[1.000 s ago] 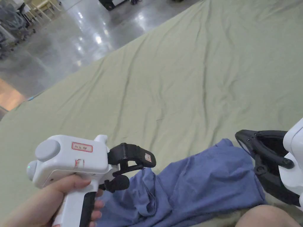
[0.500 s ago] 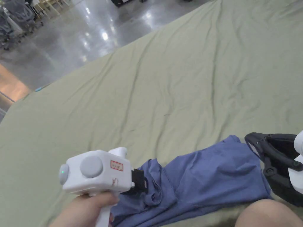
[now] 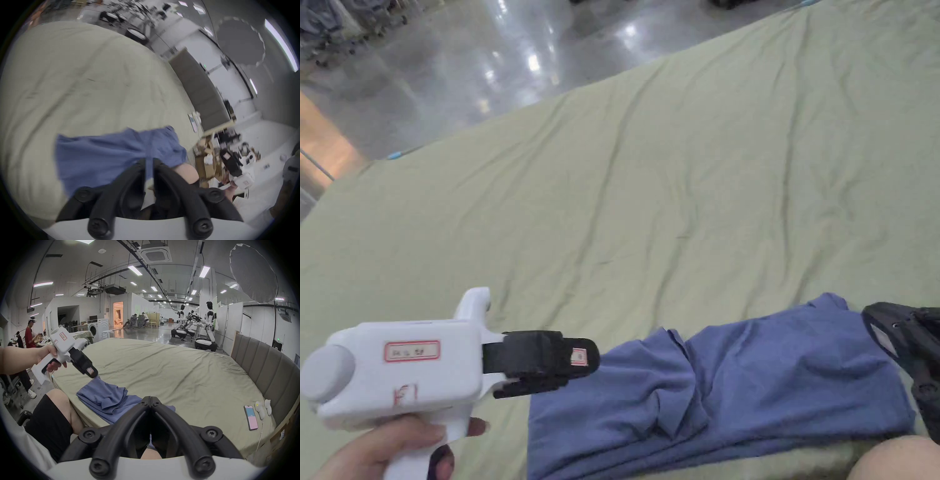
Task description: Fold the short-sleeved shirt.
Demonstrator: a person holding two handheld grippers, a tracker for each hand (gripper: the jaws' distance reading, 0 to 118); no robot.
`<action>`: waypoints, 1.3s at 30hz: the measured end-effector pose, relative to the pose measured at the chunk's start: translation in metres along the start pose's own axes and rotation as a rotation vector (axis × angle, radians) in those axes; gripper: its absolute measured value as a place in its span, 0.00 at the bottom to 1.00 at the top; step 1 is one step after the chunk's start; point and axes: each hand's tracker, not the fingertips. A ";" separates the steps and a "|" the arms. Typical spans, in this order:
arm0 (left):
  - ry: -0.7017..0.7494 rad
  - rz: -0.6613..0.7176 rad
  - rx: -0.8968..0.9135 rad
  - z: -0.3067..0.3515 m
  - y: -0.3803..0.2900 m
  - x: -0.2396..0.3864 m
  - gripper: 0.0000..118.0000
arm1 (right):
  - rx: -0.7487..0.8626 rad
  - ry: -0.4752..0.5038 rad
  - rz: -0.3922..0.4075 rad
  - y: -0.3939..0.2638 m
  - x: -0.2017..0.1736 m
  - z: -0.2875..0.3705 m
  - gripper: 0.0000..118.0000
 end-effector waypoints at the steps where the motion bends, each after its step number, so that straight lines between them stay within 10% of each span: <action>1: 0.023 0.059 0.019 0.010 0.000 -0.019 0.27 | -0.004 0.004 0.002 0.001 -0.003 -0.003 0.01; 4: -0.076 0.279 0.057 0.021 -0.007 -0.089 0.93 | -0.029 0.003 0.017 0.006 -0.016 -0.016 0.01; 7: -0.246 0.421 -0.004 0.000 -0.015 -0.132 0.94 | -0.051 0.006 0.011 0.012 -0.028 -0.026 0.01; 9: -0.294 0.373 -0.069 -0.026 -0.020 -0.140 0.89 | -0.062 0.017 -0.004 0.015 -0.035 -0.031 0.01; 14: -0.203 0.162 -0.157 -0.073 -0.029 -0.135 0.15 | -0.093 0.005 -0.003 0.017 -0.048 -0.042 0.01; 39: 0.192 0.118 -0.072 0.087 0.005 -0.133 0.07 | -0.083 0.013 -0.021 0.013 -0.054 -0.033 0.01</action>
